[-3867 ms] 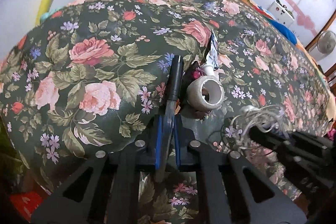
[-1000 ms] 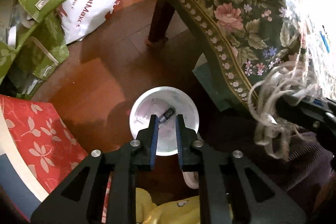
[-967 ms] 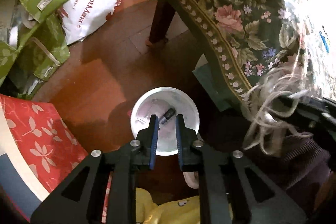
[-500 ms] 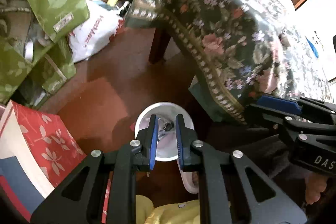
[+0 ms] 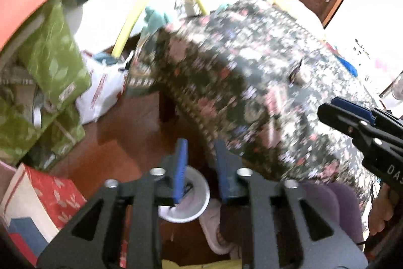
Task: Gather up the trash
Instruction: 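Move both tools back over the items on the bed, then grasp a thin stick with the left tool while the right tool grasps the silver tape roll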
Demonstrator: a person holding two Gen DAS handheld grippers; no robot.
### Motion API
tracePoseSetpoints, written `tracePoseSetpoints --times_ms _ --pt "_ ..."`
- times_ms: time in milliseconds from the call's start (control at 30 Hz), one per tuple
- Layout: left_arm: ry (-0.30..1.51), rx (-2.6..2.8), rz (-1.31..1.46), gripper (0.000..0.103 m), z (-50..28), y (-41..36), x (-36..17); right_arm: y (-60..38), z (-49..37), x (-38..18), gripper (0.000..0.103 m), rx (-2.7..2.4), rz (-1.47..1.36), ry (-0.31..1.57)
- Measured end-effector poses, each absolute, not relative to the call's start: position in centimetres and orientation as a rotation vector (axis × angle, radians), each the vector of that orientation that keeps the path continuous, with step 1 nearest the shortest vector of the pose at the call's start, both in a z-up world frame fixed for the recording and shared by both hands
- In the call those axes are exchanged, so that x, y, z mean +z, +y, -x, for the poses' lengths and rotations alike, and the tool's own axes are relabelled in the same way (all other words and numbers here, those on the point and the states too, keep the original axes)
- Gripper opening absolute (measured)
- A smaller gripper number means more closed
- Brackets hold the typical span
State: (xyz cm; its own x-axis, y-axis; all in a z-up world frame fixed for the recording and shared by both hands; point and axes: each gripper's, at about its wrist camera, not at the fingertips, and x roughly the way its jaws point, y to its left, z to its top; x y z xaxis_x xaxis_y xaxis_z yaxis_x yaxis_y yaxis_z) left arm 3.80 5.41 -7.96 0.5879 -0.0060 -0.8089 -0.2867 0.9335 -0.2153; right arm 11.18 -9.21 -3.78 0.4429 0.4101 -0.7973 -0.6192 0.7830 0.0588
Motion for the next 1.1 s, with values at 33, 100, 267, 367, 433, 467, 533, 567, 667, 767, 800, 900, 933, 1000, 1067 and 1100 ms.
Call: tracePoseSetpoints --times_ms 33,100,267,367,433,467,533,567,667,767,800,900,933,1000,1067,1100 --pt "0.915 0.166 0.331 0.048 -4.2 4.9 -7.4 -9.9 -11.3 -3.3 0.036 0.633 0.248 0.888" --pt "0.886 0.153 0.316 0.053 -5.1 3.9 -6.3 -11.3 -12.0 -2.2 0.036 0.598 0.226 0.851" --pt "0.866 0.108 0.288 0.054 -8.1 1.4 -4.8 -15.1 -14.4 -0.6 0.067 0.512 0.166 0.796" --pt "0.853 0.081 0.258 0.054 -10.2 -0.3 -4.3 -17.0 -16.1 -0.4 0.069 0.473 0.15 0.792" --pt "0.846 0.058 0.239 0.054 -12.0 -1.5 -4.3 -18.2 -17.5 -0.6 0.069 0.449 0.143 0.794" --pt "0.849 0.054 0.237 0.054 -12.5 -1.9 -4.4 -18.7 -18.1 -0.8 0.069 0.439 0.141 0.8" --pt "0.862 0.036 0.233 0.054 -14.2 -2.9 -4.9 -19.8 -19.6 -1.5 0.069 0.422 0.137 0.819" --pt "0.868 0.027 0.233 0.054 -14.9 -3.3 -5.1 -20.2 -20.3 -1.9 0.069 0.418 0.135 0.829" --pt "0.889 0.007 0.226 0.054 -17.3 -4.4 -6.0 -21.1 -22.4 -3.3 0.069 0.411 0.131 0.868" --pt "0.911 -0.007 0.212 0.054 -19.6 -5.4 -7.2 -21.7 -24.4 -5.0 0.069 0.407 0.129 0.909" --pt "0.917 -0.012 0.209 0.054 -20.2 -5.6 -7.5 -21.8 -25.3 -5.8 0.069 0.409 0.125 0.924" --pt "0.941 -0.028 0.211 0.054 -22.1 -6.0 -8.8 -21.6 -27.4 -7.7 0.069 0.416 0.118 0.961" --pt "0.948 -0.032 0.214 0.054 -22.7 -6.1 -9.2 -21.5 -28.0 -8.3 0.068 0.415 0.115 0.976" --pt "0.962 -0.042 0.218 0.054 -23.7 -6.3 -10.0 -21.2 -29.4 -9.6 0.068 0.423 0.102 1.017" --pt "0.975 -0.05 0.217 0.054 -24.7 -6.5 -10.8 -20.9 -30.8 -11.1 0.068 0.437 0.062 1.06" --pt "0.982 -0.055 0.215 0.054 -25.1 -6.5 -11.1 -20.8 -31.4 -11.6 0.068 0.443 0.038 1.074"
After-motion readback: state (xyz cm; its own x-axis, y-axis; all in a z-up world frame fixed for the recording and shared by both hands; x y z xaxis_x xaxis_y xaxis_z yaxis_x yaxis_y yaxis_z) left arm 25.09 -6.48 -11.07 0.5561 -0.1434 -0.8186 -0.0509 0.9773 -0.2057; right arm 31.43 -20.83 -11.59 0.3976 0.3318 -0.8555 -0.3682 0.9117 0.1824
